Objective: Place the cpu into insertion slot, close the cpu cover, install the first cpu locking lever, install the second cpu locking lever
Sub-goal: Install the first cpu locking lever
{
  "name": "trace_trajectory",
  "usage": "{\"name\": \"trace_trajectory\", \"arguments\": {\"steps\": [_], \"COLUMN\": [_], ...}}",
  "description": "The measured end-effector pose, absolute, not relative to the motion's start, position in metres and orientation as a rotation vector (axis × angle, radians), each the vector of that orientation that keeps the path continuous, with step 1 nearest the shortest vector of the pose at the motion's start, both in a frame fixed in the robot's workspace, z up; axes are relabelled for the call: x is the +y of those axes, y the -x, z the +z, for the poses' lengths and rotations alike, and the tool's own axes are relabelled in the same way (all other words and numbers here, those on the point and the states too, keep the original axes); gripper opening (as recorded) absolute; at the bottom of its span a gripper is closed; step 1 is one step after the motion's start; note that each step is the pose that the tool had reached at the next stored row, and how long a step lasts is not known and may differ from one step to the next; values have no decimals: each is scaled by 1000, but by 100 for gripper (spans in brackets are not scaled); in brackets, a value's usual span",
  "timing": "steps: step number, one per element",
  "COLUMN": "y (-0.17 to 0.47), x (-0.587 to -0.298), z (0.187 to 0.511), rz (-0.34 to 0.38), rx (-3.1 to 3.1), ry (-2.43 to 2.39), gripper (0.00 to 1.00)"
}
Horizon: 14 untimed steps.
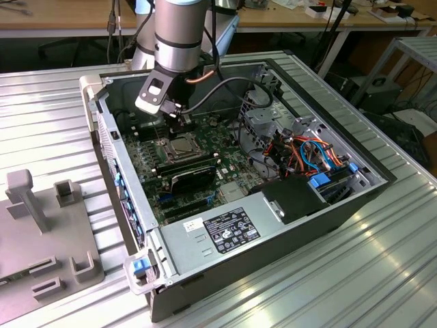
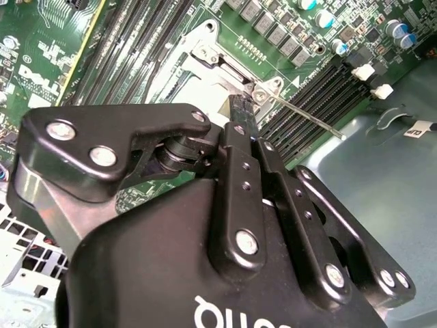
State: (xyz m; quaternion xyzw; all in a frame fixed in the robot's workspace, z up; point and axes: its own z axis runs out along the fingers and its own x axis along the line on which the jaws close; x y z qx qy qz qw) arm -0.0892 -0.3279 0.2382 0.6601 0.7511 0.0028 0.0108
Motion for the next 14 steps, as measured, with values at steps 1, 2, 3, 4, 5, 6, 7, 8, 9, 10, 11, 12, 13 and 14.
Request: {"name": "trace_trajectory", "arguments": {"steps": [1, 2, 3, 4, 5, 6, 7, 8, 9, 10, 11, 12, 13, 14], "y": [89, 90, 90, 90, 91, 91, 91, 91, 92, 92, 92, 93, 93, 93], "x": [-328, -328, -328, -328, -328, -328, -328, -328, -328, -328, -328, -328, -328, -328], "z": [238, 238, 238, 238, 238, 238, 238, 238, 238, 238, 238, 238, 238, 238], "rz": [9, 9, 9, 9, 9, 9, 9, 9, 9, 9, 9, 9, 9, 9], "rx": [2344, 2344, 2344, 2344, 2344, 2344, 2344, 2344, 2344, 2344, 2344, 2344, 2344, 2344], "ry": [-2060, -2059, -2060, -2060, -2060, -2060, -2060, -2060, -2060, -2060, -2060, -2060, -2060, -2060], "gripper": [11, 11, 11, 11, 11, 11, 11, 11, 11, 11, 11, 11, 11, 11]}}
